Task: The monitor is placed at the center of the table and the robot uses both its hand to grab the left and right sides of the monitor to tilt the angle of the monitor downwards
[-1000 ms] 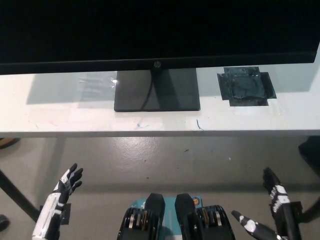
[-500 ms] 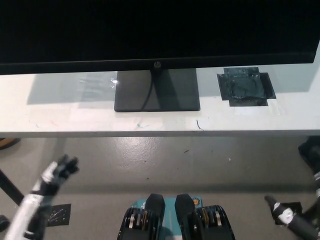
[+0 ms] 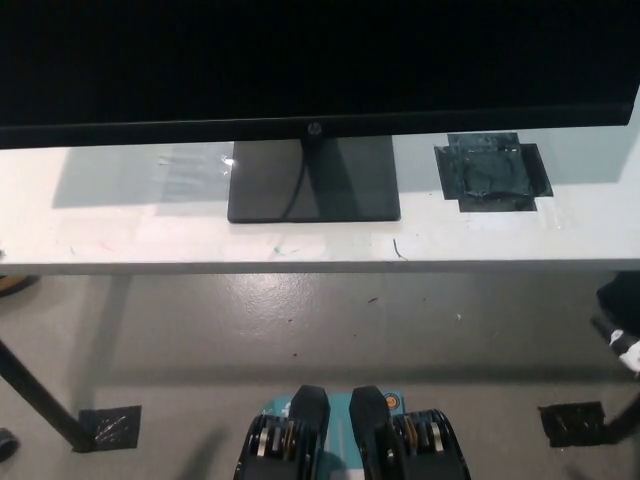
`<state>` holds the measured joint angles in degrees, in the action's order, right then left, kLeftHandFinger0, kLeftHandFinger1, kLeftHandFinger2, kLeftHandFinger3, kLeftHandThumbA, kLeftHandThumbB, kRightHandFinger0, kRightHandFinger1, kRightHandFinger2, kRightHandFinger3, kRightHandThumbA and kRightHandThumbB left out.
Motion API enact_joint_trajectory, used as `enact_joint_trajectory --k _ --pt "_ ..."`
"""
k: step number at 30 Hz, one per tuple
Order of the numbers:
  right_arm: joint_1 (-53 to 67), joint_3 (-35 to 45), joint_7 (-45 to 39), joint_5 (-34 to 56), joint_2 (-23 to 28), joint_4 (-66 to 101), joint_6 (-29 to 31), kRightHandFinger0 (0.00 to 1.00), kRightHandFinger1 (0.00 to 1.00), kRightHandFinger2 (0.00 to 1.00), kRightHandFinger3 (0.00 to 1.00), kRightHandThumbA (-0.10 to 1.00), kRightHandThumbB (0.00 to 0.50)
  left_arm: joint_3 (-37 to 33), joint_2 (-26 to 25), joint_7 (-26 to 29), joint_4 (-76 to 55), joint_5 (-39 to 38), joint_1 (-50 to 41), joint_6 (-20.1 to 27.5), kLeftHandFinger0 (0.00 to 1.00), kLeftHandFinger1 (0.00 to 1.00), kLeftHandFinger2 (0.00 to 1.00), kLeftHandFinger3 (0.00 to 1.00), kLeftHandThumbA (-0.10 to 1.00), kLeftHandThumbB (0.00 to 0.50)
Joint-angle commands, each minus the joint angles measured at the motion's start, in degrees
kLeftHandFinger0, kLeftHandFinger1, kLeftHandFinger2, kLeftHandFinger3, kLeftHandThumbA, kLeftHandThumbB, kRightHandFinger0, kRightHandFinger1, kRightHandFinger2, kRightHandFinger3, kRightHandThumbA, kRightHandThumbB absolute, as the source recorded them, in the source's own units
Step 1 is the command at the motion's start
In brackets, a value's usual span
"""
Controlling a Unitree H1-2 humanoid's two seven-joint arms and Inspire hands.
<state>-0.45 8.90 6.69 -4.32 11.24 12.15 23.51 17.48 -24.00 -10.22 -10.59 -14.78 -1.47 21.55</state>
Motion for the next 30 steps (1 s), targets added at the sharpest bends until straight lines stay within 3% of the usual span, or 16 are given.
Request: enact_joint_trajectory --k 1,3,4,5,6,7,10,11,12,15,17,19,20,23,25,30 --pt "-4.3 2.3 -0.4 3.4 2.4 -2.3 -2.1 1.0 1.0 1.0 1.0 1.0 0.0 4.1 -3.6 1.8 2.8 -2.7 2.8 -1.3 1.0 1.0 1.0 1.0 1.0 0.392" --pt "-4.3 2.5 -0.6 3.4 2.3 -2.4 -2.1 1.0 1.0 1.0 1.0 1.0 0.0 4.6 -3.3 1.3 2.9 -2.6 3.0 -1.3 1.0 1.0 1.0 1.0 1.0 0.392" --pt "-7.7 3.7 -1.2 5.4 4.7 -7.3 -2.0 1.0 1.0 1.0 1.0 1.0 0.039 6.3 -4.9 1.6 7.3 -3.5 5.9 -0.6 1.0 1.0 1.0 1.0 1.0 0.377" --pt "-7.7 3.8 -1.2 5.4 4.7 -7.3 -1.9 1.0 1.0 1.0 1.0 1.0 0.036 6.4 -4.8 1.4 7.3 -3.5 5.9 -0.6 1.0 1.0 1.0 1.0 1.0 0.375" --pt "-10.0 4.4 -1.7 6.4 6.2 -11.2 -1.6 1.0 1.0 1.0 1.0 1.0 0.098 7.0 -5.6 1.2 9.5 -4.2 7.6 -1.1 1.0 1.0 1.0 1.0 1.0 0.366" --pt "-11.4 4.8 -1.9 7.0 6.9 -13.7 -0.8 1.0 1.0 1.0 1.0 1.0 0.115 7.4 -6.1 1.1 10.7 -4.3 8.6 -1.5 1.0 1.0 1.0 1.0 1.0 0.364" --pt "-11.7 4.8 -2.1 7.3 7.0 -14.4 -0.3 1.0 1.0 1.0 1.0 1.0 0.114 7.6 -6.0 0.7 11.1 -4.3 8.9 -1.4 1.0 1.0 1.0 1.0 1.0 0.363" --pt "-14.8 5.5 -2.2 8.0 8.5 -19.7 -0.3 1.0 1.0 1.0 1.0 1.0 0.197 7.5 -7.6 0.4 13.4 -3.7 11.1 -2.0 1.0 1.0 1.0 1.0 1.0 0.397" --pt "-16.3 5.9 -2.3 8.3 9.1 -22.1 -0.2 1.0 1.0 1.0 1.0 1.0 0.224 7.4 -8.4 0.2 14.5 -3.5 12.2 -2.3 1.0 1.0 1.0 1.0 1.0 0.398" --pt "-16.5 6.0 -2.5 8.3 9.1 -22.7 0.3 1.0 1.0 1.0 1.0 1.0 0.226 7.4 -8.4 0.1 14.8 -3.5 12.3 -2.1 1.0 1.0 1.0 1.0 1.0 0.4" --pt "-21.1 6.2 -4.0 9.9 11.1 -29.7 1.1 1.0 1.0 1.0 1.0 1.0 0.287 6.2 -10.2 -0.6 18.4 -2.4 16.1 -3.1 1.0 1.0 1.0 1.0 1.0 0.365" --pt "-23.1 6.1 -5.9 12.0 11.6 -32.3 1.3 1.0 1.0 1.0 1.0 1.0 0.284 5.6 -10.8 -0.5 18.5 -1.5 17.6 -4.4 1.0 1.0 1.0 1.0 1.0 0.38" --pt "-24.1 6.1 -6.1 11.9 12.0 -33.7 1.4 1.0 1.0 1.0 1.0 1.0 0.286 5.1 -11.2 -0.6 19.0 -0.9 18.4 -4.4 1.0 1.0 1.0 1.0 1.0 0.328" --pt "-25.6 5.9 -6.5 11.8 12.7 -36.1 1.8 1.0 1.0 1.0 1.0 1.0 0.291 4.4 -11.8 -0.6 19.8 -0.1 19.6 -4.4 1.0 1.0 1.0 1.0 1.0 0.306" --pt "-29.6 5.5 -7.1 11.5 13.7 -41.8 1.9 1.0 1.0 1.0 1.0 1.0 0.261 2.3 -14.0 0.1 22.8 5.1 23.1 -5.4 1.0 1.0 1.0 1.0 1.0 0.259" --pt "-35.5 4.7 -12.6 14.7 14.7 -49.0 1.7 1.0 1.0 1.0 1.0 1.0 0.28 -1.0 -16.3 -1.7 28.8 4.6 28.5 -8.0 1.0 1.0 1.0 1.0 1.0 0.319"
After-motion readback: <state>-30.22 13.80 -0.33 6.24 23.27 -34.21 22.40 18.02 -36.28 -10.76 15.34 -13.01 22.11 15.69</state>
